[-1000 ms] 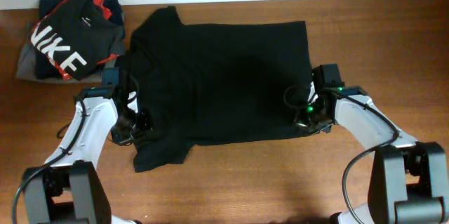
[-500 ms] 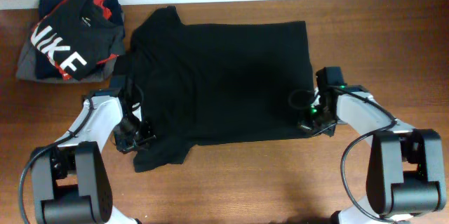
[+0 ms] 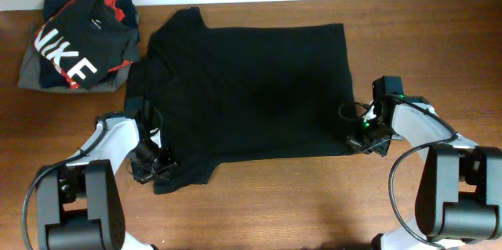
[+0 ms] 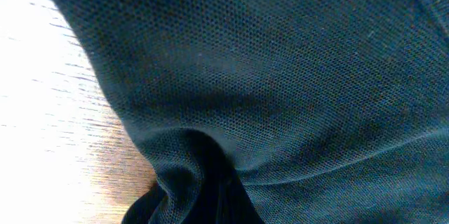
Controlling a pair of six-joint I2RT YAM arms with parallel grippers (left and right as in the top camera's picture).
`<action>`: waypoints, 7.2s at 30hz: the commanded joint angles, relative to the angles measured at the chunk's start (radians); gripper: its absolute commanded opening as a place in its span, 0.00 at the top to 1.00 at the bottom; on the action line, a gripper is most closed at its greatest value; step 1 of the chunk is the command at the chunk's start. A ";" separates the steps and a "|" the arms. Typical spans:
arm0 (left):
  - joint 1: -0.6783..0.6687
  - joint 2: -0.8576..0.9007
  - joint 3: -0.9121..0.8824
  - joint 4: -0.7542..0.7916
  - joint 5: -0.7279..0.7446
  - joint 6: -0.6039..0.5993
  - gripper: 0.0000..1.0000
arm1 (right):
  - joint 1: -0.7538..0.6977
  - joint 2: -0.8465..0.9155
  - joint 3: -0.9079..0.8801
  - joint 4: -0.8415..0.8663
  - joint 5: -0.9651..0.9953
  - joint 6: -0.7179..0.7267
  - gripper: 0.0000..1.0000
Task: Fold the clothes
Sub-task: 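Move both grippers down to the shirt's bottom left and right corners, then grasp the bottom hem corners with the left and right grippers, then lift the bottom hem with both grippers and fold it upward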
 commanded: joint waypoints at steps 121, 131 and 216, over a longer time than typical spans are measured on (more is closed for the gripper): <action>-0.168 -0.068 -0.125 -0.013 0.131 -0.058 0.99 | -0.243 -0.210 -0.177 -0.031 0.117 0.362 0.21; -0.168 -0.068 -0.125 -0.013 0.132 -0.058 0.99 | -0.244 -0.210 -0.181 -0.027 0.120 0.374 0.60; -0.168 -0.246 0.047 -0.001 0.134 -0.047 0.99 | -0.244 -0.219 -0.137 0.041 0.042 0.393 0.96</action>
